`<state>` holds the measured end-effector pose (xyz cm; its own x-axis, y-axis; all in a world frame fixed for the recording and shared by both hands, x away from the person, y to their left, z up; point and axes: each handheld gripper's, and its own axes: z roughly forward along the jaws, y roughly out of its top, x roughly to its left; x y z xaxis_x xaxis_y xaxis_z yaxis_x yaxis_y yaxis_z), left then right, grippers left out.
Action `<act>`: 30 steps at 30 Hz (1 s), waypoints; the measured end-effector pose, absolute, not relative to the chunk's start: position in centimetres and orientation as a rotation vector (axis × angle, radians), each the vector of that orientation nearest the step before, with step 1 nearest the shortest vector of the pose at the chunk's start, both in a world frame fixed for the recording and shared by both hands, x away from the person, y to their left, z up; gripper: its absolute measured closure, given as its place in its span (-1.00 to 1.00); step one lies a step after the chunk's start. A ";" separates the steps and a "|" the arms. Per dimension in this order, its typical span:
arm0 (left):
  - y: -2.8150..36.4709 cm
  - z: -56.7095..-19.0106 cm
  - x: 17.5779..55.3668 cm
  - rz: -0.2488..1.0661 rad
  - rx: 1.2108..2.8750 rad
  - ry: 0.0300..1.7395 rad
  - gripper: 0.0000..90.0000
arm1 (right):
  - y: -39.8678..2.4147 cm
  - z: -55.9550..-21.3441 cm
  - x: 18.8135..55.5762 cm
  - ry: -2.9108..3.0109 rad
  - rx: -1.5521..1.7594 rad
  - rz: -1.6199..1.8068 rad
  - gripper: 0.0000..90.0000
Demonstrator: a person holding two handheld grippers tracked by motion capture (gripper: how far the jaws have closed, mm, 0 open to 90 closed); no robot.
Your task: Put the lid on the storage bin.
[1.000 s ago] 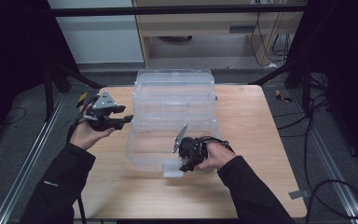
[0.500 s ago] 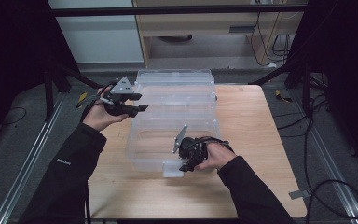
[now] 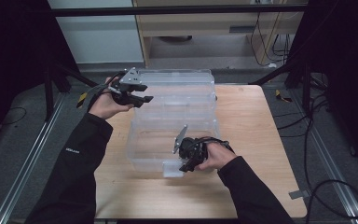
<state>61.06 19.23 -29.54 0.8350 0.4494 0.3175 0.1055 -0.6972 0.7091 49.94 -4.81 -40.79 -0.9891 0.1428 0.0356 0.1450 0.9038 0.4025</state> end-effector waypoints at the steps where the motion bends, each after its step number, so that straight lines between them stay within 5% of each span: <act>1: 19.2 -29.5 61.1 0.623 2.296 0.403 0.13 | -4.8 -40.8 49.9 -3.060 -0.231 -0.648 0.41; 14: 17.7 -30.9 63.2 0.597 2.390 0.338 0.21 | -4.8 -40.8 50.0 -3.059 -0.237 -0.647 0.41; 22: 16.9 -31.4 63.1 0.547 2.487 0.259 0.55 | -4.8 -40.8 50.0 -3.057 -0.237 -0.644 0.41; 30: 16.5 -31.3 63.3 0.564 2.544 0.210 0.62 | -4.7 -40.8 50.1 -3.052 -0.251 -0.636 0.42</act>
<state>63.29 16.52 -31.25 0.9014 0.2541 0.3507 0.0369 -0.8519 0.5224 50.07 -4.72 -40.80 -0.9871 0.1535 0.0464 0.1593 0.9045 0.3956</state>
